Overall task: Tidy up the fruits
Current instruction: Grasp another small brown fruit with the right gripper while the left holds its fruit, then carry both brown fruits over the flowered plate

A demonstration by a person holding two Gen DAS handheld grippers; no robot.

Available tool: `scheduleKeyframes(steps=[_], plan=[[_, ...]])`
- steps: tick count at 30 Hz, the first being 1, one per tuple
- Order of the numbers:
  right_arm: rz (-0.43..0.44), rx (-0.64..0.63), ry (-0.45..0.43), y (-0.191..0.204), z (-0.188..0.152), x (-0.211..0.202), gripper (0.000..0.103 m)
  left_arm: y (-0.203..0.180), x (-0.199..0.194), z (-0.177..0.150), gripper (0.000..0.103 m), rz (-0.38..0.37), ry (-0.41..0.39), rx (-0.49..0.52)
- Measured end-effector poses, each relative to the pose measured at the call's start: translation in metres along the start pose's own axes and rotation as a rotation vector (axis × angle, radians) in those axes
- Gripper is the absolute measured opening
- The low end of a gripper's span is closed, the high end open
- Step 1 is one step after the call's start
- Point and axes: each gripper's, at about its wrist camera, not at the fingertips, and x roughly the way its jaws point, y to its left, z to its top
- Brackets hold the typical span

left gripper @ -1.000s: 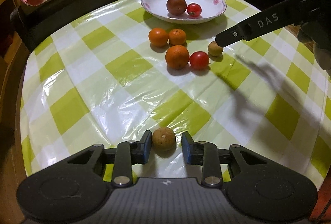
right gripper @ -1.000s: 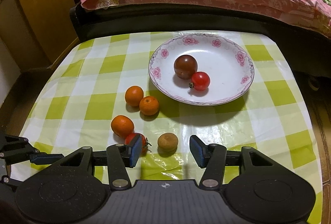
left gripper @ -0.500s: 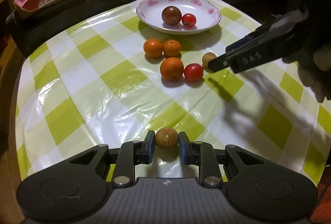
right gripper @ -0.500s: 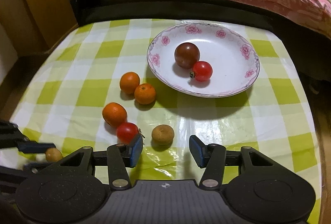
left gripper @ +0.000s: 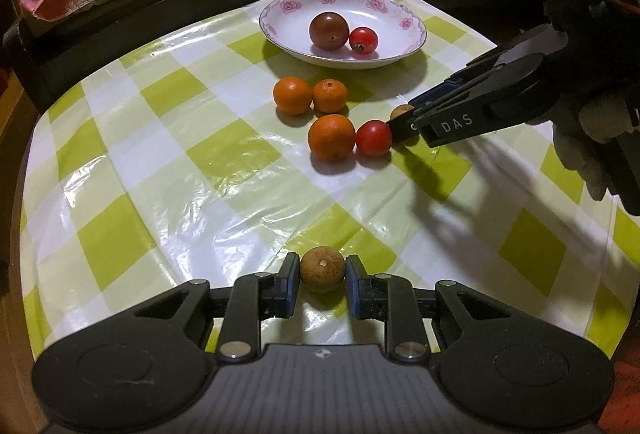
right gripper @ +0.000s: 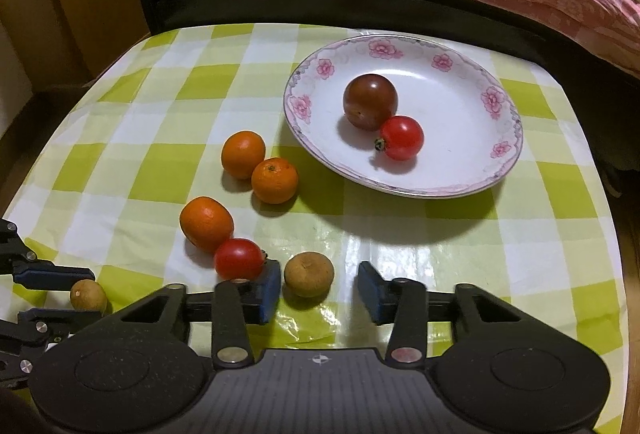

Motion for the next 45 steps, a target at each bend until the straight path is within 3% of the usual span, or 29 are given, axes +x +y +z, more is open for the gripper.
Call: scheduleKeyframes(steps=[4,26,45], plan=[[0.002,-0.016,-0.003,0.004,0.0,0.0,0.024,0.0,0.002,-0.002,0.032,0.006,0.007,0.009],[-0.005,-0.015,0.012,0.006,-0.003,-0.004,0.023,-0.001,0.0,0.0,0.032,0.041,0.003,0.004],[0.005,0.003,-0.044,0.005,0.0,-0.026,0.023,-0.006,0.004,0.057,0.032,0.074,-0.101,0.035]])
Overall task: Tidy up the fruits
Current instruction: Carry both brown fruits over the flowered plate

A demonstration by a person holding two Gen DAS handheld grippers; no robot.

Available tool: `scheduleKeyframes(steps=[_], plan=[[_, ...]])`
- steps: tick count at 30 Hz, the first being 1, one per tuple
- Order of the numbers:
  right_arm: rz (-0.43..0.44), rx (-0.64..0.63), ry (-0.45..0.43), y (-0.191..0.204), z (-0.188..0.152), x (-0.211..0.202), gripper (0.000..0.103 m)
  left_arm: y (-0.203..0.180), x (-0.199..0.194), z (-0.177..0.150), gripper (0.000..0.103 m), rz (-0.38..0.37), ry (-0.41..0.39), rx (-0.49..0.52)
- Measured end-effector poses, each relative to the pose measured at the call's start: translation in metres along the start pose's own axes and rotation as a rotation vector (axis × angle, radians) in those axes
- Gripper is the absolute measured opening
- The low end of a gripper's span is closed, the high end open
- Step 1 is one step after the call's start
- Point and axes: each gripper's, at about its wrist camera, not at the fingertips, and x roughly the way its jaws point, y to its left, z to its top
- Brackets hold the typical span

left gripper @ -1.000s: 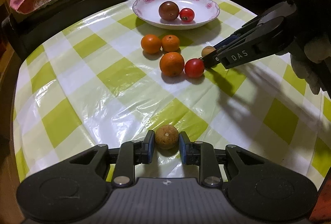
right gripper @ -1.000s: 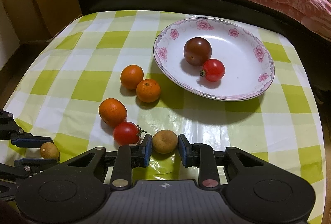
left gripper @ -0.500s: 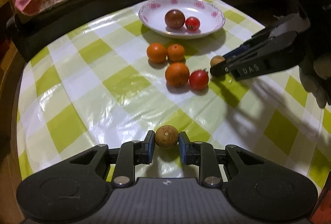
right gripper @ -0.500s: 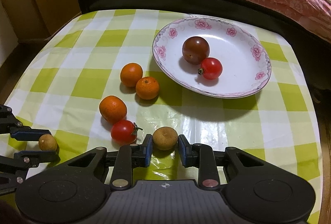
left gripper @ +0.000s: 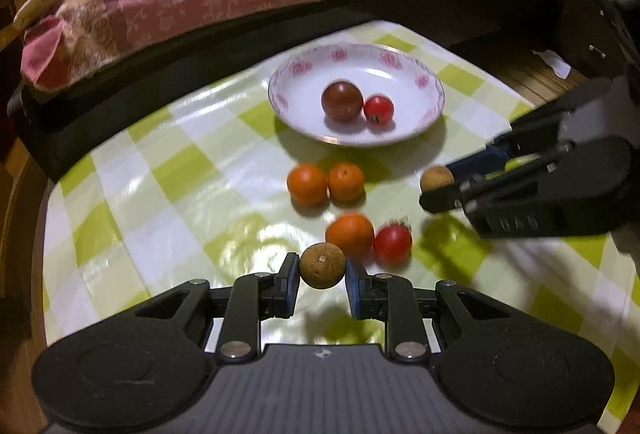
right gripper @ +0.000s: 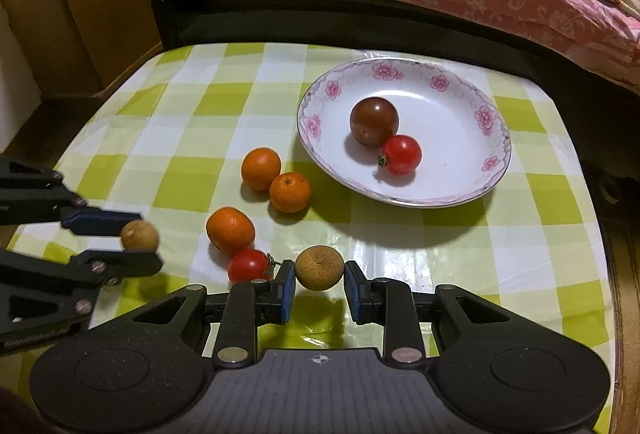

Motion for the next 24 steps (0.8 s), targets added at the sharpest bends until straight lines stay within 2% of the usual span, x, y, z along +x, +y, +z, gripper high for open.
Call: scheduleKeyframes(steps=[15,24], plan=[[-0.033,0.071,-0.068,-0.026,0.027,-0.006,0.023,-0.007,0.025,0.067,0.032,-0.001,-0.073,0.035],[-0.07,0.132,-0.077,-0.05,0.038,0.01,0.023,-0.007,0.049,0.085,0.032,0.002,-0.079,0.054]])
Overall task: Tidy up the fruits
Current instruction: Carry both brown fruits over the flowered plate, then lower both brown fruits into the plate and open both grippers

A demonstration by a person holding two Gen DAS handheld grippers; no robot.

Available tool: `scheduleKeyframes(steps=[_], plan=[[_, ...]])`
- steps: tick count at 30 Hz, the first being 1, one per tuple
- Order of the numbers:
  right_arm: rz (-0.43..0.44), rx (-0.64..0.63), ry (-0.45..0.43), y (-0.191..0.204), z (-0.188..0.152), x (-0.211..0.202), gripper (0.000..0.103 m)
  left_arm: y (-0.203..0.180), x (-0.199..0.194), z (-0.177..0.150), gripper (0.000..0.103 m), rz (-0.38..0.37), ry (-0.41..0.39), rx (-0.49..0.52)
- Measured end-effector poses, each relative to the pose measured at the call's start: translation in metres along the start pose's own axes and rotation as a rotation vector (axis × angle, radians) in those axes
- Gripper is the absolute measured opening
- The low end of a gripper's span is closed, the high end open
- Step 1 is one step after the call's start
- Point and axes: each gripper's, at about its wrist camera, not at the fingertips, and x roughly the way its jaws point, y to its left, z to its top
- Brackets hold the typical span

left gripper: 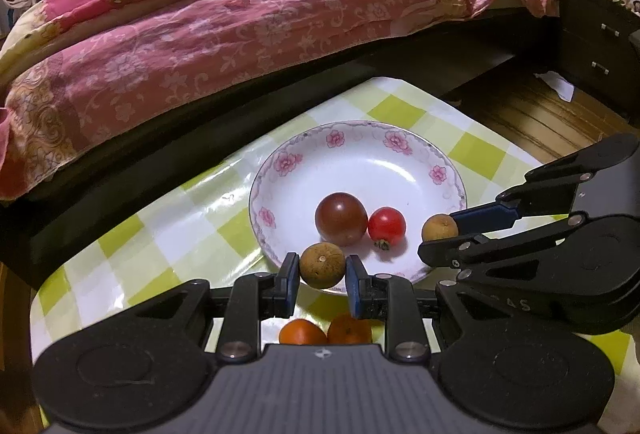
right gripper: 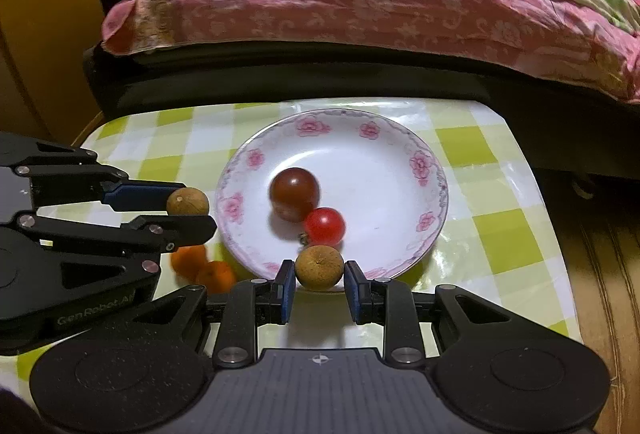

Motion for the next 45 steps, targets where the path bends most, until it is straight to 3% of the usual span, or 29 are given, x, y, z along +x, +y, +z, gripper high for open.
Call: scheduleKeyframes(steps=[25,45], plan=[[-0.019,0.013,0.018,-0.01,0.008,0.03,0.023,-0.003,0.039,0.004,0.032,-0.013,0.053,0.03],[-0.043,0.022,0.003,-0.016,0.011,0.032,0.024,-0.004,0.043,0.008,0.033,-0.018,0.049,0.013]])
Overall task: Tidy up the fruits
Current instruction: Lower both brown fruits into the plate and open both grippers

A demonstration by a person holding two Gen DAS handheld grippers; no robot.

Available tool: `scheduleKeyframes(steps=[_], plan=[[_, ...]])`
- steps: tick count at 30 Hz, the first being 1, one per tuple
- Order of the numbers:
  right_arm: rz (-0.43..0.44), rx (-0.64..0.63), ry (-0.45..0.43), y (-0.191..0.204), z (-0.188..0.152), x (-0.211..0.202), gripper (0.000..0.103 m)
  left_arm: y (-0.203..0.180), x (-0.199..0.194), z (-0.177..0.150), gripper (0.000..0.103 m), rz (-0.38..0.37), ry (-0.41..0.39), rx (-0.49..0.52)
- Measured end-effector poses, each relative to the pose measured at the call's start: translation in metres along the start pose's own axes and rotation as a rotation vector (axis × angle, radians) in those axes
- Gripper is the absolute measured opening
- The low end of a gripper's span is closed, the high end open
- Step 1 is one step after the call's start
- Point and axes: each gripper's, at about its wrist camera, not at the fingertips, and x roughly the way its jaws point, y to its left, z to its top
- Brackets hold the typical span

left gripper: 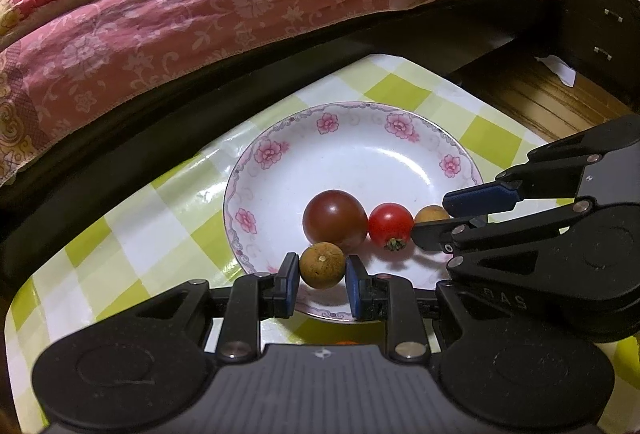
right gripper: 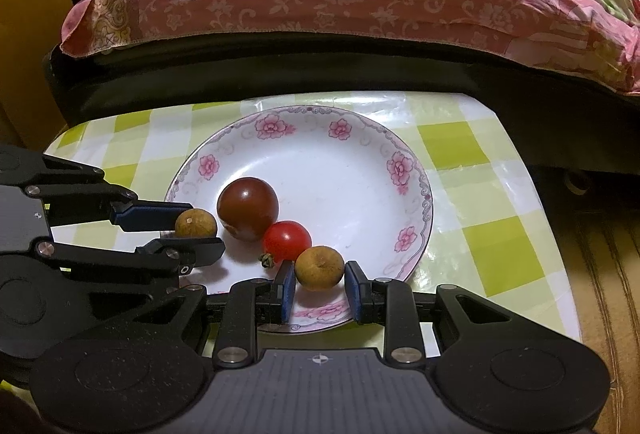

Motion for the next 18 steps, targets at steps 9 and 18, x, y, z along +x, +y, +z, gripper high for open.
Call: scheduleKeyframes(steps=[9,18], plan=[[-0.005,0.003,-0.012,-0.0001,0.0005,-0.0029,0.027,-0.0008,-0.005,0.0024,0.034,-0.003,-0.011,0.003],[-0.014,-0.007,-0.023,0.0015,0.0015,-0.0067,0.028,-0.0007,-0.0092,0.0029,0.034,0.0,-0.023,0.004]])
